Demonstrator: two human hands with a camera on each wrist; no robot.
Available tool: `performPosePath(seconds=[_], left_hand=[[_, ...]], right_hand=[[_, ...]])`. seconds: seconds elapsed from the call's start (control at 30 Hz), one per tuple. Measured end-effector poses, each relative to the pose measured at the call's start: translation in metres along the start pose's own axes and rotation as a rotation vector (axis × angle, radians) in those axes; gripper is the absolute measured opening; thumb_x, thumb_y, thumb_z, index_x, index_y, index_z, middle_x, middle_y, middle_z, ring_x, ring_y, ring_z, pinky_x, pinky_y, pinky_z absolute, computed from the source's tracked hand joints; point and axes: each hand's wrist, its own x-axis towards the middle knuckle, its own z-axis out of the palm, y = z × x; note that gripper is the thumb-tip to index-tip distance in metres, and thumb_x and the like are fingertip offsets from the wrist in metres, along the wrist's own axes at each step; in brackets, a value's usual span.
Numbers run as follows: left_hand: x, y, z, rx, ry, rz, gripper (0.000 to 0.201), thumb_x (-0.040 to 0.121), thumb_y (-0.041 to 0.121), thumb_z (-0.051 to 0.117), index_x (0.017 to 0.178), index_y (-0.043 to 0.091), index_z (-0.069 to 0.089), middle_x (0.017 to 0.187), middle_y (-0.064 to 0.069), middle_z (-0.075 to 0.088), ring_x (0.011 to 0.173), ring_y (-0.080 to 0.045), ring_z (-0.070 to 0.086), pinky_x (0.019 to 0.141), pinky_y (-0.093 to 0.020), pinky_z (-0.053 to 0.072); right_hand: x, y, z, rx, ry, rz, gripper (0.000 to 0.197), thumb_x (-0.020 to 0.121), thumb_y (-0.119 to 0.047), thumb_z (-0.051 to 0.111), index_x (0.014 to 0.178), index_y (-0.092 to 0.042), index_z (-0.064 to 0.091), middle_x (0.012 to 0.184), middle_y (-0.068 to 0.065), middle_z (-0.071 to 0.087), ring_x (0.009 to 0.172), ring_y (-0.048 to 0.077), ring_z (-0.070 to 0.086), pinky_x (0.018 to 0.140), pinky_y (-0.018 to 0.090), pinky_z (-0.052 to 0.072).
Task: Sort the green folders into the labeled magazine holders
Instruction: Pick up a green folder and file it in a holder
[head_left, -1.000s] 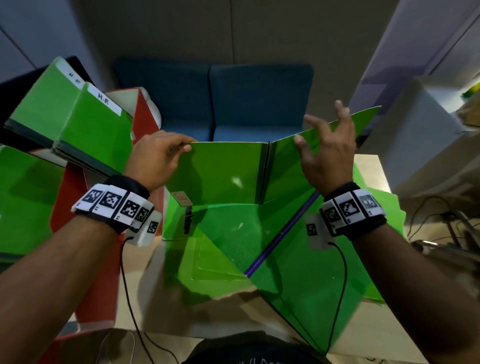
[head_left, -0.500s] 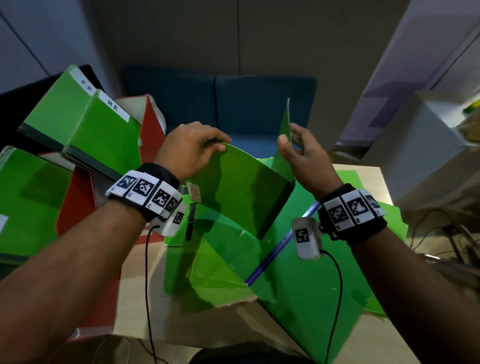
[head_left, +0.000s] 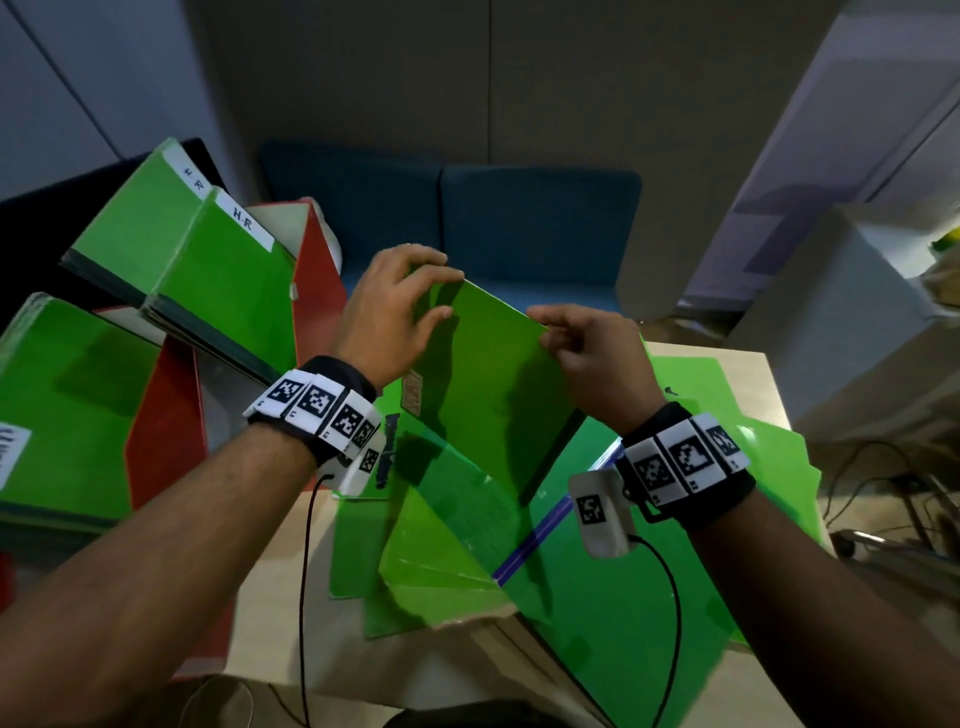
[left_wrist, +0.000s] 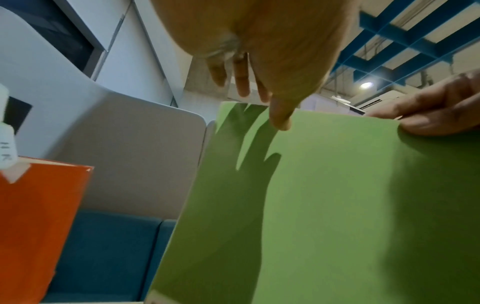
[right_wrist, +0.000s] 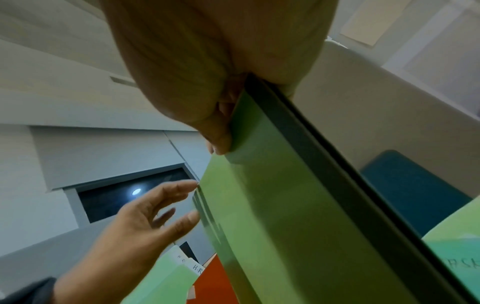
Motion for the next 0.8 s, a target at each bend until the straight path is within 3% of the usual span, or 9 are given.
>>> performPosePath(seconds=[0.07, 0.13, 0.2, 0.27, 0.37, 0.53, 0.6, 0.7, 0.8], left_hand=[[-0.007, -0.008, 0.000, 0.008, 0.013, -0.064, 0.050, 0.078, 0.016, 0.077, 0.125, 0.013, 0.060, 0.132, -0.008, 0.051, 0.126, -0.026, 0.045, 0.108, -0.042, 0.037], [-0.014, -0.014, 0.000, 0.003, -0.020, -0.174, 0.065, 0.076, 0.017, 0.080, 0.134, 0.014, 0.052, 0.140, -0.008, 0.043, 0.131, -0.025, 0.040, 0.111, -0.042, 0.034], [-0.021, -0.019, 0.001, -0.026, -0.073, -0.324, 0.079, 0.076, 0.018, 0.080, 0.143, 0.017, 0.040, 0.146, -0.007, 0.036, 0.132, -0.018, 0.036, 0.112, -0.034, 0.031], [-0.030, -0.026, 0.003, -0.093, -0.098, -0.470, 0.086, 0.078, 0.021, 0.079, 0.148, 0.017, 0.030, 0.148, -0.007, 0.032, 0.133, -0.017, 0.033, 0.112, -0.030, 0.027], [-0.046, -0.037, 0.004, -0.118, -0.068, -0.609, 0.088, 0.080, 0.027, 0.077, 0.149, 0.014, 0.025, 0.149, -0.008, 0.030, 0.137, -0.023, 0.032, 0.116, -0.037, 0.025], [-0.068, -0.039, 0.002, -0.118, -0.076, -0.772, 0.093, 0.079, 0.029, 0.077, 0.151, 0.014, 0.021, 0.157, -0.003, 0.014, 0.143, -0.024, 0.023, 0.117, -0.038, 0.018], [-0.077, -0.035, 0.000, -0.185, -0.090, -0.825, 0.090, 0.083, 0.032, 0.073, 0.152, 0.016, 0.018, 0.156, -0.007, 0.022, 0.138, -0.026, 0.034, 0.114, -0.041, 0.029], [-0.086, -0.030, -0.006, -0.293, -0.129, -0.830, 0.071, 0.091, 0.032, 0.065, 0.148, 0.018, 0.026, 0.144, -0.006, 0.047, 0.112, -0.017, 0.055, 0.093, -0.030, 0.042], [-0.092, -0.032, -0.015, -0.257, -0.141, -0.822, 0.071, 0.092, 0.035, 0.062, 0.150, 0.019, 0.024, 0.138, -0.007, 0.052, 0.112, -0.017, 0.055, 0.093, -0.030, 0.044]], right_hand=[[0.000, 0.005, -0.003, 0.036, 0.071, -0.021, 0.035, 0.084, 0.004, 0.055, 0.110, -0.013, 0.072, 0.096, 0.001, 0.074, 0.085, 0.008, 0.065, 0.084, 0.023, 0.049], [0.002, 0.010, -0.009, 0.079, 0.159, -0.041, 0.035, 0.084, 0.004, 0.055, 0.108, -0.014, 0.073, 0.089, -0.002, 0.072, 0.073, -0.004, 0.059, 0.075, 0.016, 0.046], [0.006, 0.013, -0.016, 0.217, 0.198, 0.019, 0.033, 0.087, 0.003, 0.055, 0.108, -0.018, 0.071, 0.089, -0.007, 0.070, 0.069, -0.009, 0.057, 0.071, 0.012, 0.043], [0.010, 0.017, -0.021, 0.391, 0.217, 0.094, 0.034, 0.090, 0.002, 0.053, 0.106, -0.024, 0.068, 0.094, -0.003, 0.070, 0.078, -0.002, 0.061, 0.075, 0.018, 0.046], [0.014, 0.022, -0.027, 0.498, 0.288, 0.122, 0.031, 0.089, 0.001, 0.051, 0.105, -0.021, 0.067, 0.098, 0.005, 0.070, 0.087, 0.010, 0.064, 0.080, 0.025, 0.048], [0.015, 0.035, -0.028, 0.583, 0.366, 0.183, 0.029, 0.093, 0.008, 0.045, 0.109, -0.009, 0.062, 0.076, -0.009, 0.071, 0.068, 0.004, 0.059, 0.064, 0.016, 0.047], [0.016, 0.039, -0.026, 0.624, 0.376, 0.218, 0.027, 0.094, 0.009, 0.044, 0.111, -0.006, 0.059, 0.072, -0.015, 0.072, 0.067, 0.001, 0.062, 0.065, 0.015, 0.050], [0.021, 0.043, -0.018, 0.661, 0.360, 0.274, 0.026, 0.095, 0.008, 0.043, 0.116, -0.002, 0.057, 0.073, -0.017, 0.072, 0.072, -0.001, 0.065, 0.072, 0.017, 0.052], [0.029, 0.044, -0.005, 0.680, 0.361, 0.323, 0.026, 0.095, 0.005, 0.045, 0.115, -0.006, 0.059, 0.074, -0.016, 0.072, 0.075, 0.004, 0.065, 0.080, 0.027, 0.053]])
